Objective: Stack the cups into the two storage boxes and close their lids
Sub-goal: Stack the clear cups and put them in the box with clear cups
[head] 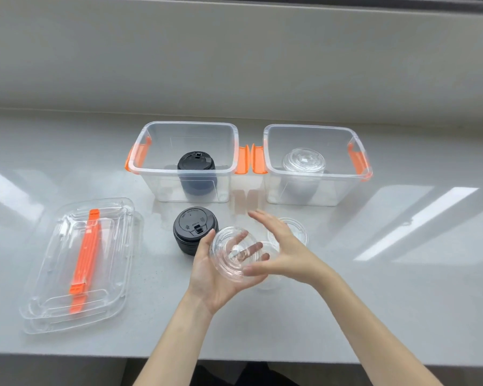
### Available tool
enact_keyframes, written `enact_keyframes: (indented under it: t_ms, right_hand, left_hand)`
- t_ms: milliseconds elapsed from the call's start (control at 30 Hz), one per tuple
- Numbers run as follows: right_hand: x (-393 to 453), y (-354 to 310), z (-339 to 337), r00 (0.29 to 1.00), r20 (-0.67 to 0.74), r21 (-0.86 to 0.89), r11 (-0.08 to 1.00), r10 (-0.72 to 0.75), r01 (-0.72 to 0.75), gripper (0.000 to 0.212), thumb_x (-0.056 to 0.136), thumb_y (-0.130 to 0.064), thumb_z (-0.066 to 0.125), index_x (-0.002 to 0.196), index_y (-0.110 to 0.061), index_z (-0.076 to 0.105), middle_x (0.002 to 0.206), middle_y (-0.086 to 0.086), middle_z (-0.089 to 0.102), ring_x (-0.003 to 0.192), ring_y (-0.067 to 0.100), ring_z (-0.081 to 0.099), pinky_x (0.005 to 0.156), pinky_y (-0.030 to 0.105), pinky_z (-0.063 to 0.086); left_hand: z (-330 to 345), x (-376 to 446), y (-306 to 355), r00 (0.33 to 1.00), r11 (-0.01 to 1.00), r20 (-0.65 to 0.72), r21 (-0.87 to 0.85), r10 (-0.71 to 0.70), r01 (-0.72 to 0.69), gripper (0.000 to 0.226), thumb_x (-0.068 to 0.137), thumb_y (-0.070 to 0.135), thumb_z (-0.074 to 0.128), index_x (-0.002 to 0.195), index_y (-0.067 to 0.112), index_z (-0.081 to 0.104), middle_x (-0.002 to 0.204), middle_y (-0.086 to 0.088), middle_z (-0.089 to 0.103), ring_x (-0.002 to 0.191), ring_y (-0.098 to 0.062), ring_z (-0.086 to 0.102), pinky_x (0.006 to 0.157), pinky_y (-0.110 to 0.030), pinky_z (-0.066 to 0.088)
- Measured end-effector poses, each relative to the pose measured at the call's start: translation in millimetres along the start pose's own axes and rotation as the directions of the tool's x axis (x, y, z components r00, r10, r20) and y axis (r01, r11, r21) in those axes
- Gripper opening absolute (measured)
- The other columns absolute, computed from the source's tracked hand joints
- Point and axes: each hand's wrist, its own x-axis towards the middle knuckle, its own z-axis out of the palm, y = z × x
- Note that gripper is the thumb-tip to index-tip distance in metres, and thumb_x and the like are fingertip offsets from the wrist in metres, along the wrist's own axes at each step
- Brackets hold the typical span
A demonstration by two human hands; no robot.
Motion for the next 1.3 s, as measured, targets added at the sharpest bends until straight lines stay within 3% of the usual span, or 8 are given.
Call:
enact_keyframes:
  t_ms: [100,233,367,633,733,867,1033,1300]
  right_hand:
    - [9.2,21.0,-29.4,0.991,-0.129,-0.141,0.989,0.031,-0.05,0.084,0.067,-0.015,0.077,0.137,-0.032,0.033,0.15,-0.008,0.024,0.14,0.008,0.013,0.11,0.025,0.014]
    - [24.7,59.9,-49.1,0.982,-0.073,-0.476,0.859,0.177,-0.19,0.1,0.061,-0.011,0.072,0.143,-0.027,0.019,0.157,0.002,0.008,0.144,0.02,0.001,0.115,0.035,0.014]
    - [32.7,78.4,-50.7,0.965,-0.021,-0.493,0.837,0.261,-0.237,0.11,0.056,-0.018,0.079,0.145,-0.028,0.014,0.157,0.004,0.008,0.144,0.022,0.002,0.118,0.037,0.014]
    - [27.2,71.0,-62.0,0.971,-0.236,-0.616,0.765,0.048,-0.188,0.095,0.06,-0.021,0.077,0.14,-0.02,0.027,0.151,0.008,0.026,0.136,0.026,0.023,0.112,0.036,0.024]
    - [20.0,46.8,-60.7,0.956,-0.291,-0.427,0.9,-0.043,-0.089,0.094,0.06,-0.02,0.082,0.139,-0.019,0.031,0.149,0.005,0.03,0.137,0.023,0.023,0.112,0.031,0.02]
    - [3.7,11.5,-40.4,0.989,-0.122,-0.151,0.986,-0.084,0.065,0.091,0.057,-0.017,0.085,0.134,-0.025,0.037,0.136,-0.01,0.037,0.134,0.011,0.03,0.107,0.019,0.021]
    - [-3.0,4.1,-6.8,0.996,0.041,-0.124,0.989,-0.08,0.085,0.094,0.057,-0.02,0.086,0.135,-0.031,0.036,0.14,-0.01,0.038,0.131,0.005,0.029,0.106,0.017,0.024]
    - [-2.1,16.0,-7.6,0.996,0.089,-0.175,0.984,-0.022,0.038,0.108,0.057,-0.023,0.085,0.141,-0.035,0.02,0.15,-0.01,0.022,0.14,0.005,0.013,0.112,0.023,0.015]
  left_hand:
    - [-0.9,-0.3,1.6,1.0,0.999,-0.007,0.039,0.027,-0.026,0.054,0.071,0.053,0.05,0.107,0.014,0.056,0.12,-0.021,0.057,0.096,-0.041,0.064,0.081,-0.053,0.051]
    - [-3.6,0.1,2.3,0.999,0.998,-0.03,0.056,0.042,-0.04,0.058,0.069,0.054,0.05,0.112,0.015,0.053,0.119,-0.021,0.058,0.096,-0.042,0.066,0.084,-0.057,0.049]
    - [-5.4,1.7,1.3,0.998,0.998,-0.045,0.05,0.043,-0.04,0.061,0.067,0.055,0.052,0.114,0.016,0.051,0.128,-0.02,0.053,0.099,-0.042,0.064,0.087,-0.059,0.046]
    - [-0.9,4.1,-3.6,0.996,0.998,-0.073,0.045,0.053,-0.05,0.06,0.063,0.053,0.054,0.108,0.013,0.056,0.128,-0.022,0.053,0.106,-0.042,0.058,0.088,-0.057,0.046]
    - [4.3,6.0,-5.9,0.996,0.998,-0.078,0.048,0.051,-0.047,0.056,0.064,0.053,0.054,0.101,0.012,0.059,0.128,-0.022,0.053,0.108,-0.043,0.057,0.086,-0.057,0.047]
    - [12.7,8.0,-8.6,0.997,0.997,-0.068,0.068,0.048,-0.044,0.055,0.066,0.055,0.054,0.102,0.013,0.06,0.126,-0.021,0.053,0.108,-0.041,0.055,0.091,-0.059,0.043]
    - [12.0,10.4,-10.1,0.997,0.997,-0.009,0.025,0.076,-0.076,0.066,0.077,0.056,0.047,0.128,0.014,0.051,0.138,-0.018,0.048,0.112,-0.038,0.056,0.094,-0.049,0.046]
    - [0.8,-3.0,-5.8,0.991,0.992,-0.056,0.052,0.12,-0.117,0.051,0.073,0.052,0.049,0.102,0.011,0.06,0.117,-0.019,0.056,0.104,-0.039,0.056,0.089,-0.051,0.045]
